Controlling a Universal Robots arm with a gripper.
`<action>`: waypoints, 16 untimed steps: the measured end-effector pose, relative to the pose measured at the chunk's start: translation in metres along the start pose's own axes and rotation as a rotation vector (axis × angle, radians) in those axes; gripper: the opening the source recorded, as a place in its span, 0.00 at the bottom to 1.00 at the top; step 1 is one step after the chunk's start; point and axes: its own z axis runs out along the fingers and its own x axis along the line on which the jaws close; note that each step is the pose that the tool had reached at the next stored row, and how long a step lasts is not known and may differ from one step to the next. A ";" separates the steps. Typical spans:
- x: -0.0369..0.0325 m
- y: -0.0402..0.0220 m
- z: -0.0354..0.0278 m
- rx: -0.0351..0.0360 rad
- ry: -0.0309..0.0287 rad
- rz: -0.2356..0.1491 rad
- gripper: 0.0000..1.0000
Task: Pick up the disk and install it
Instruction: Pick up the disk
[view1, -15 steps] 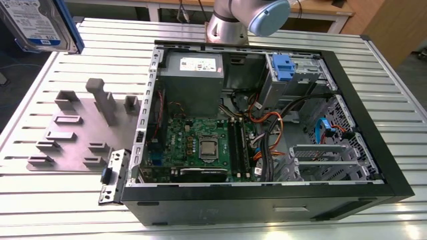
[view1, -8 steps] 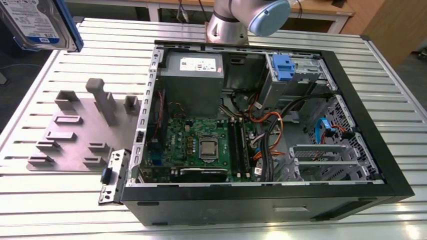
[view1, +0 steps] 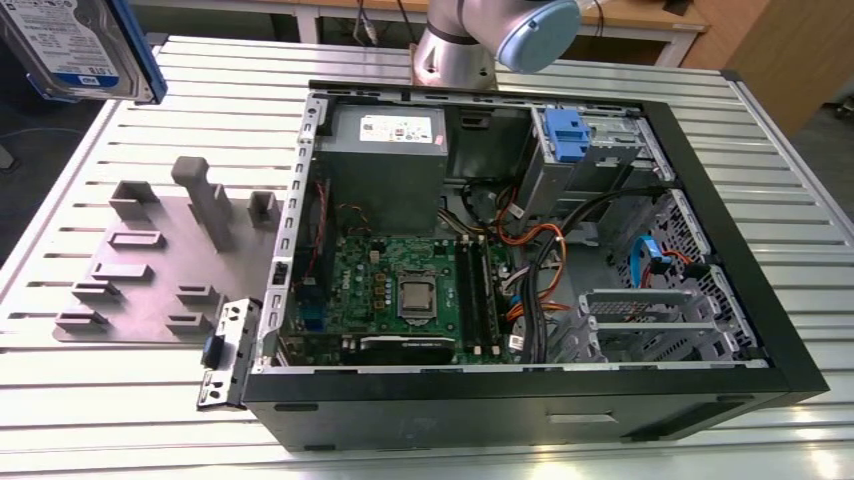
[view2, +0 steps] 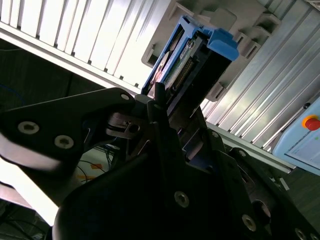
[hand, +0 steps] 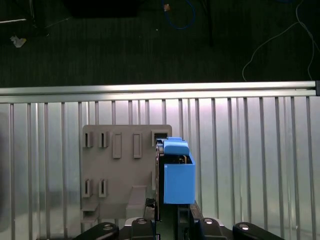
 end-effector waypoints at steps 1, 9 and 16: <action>0.0000 0.0000 -0.0001 0.0000 0.0000 0.000 0.35; -0.0002 0.0001 -0.0054 0.0001 -0.0001 0.000 0.35; -0.0003 -0.0006 -0.0058 0.0000 0.0000 0.000 0.35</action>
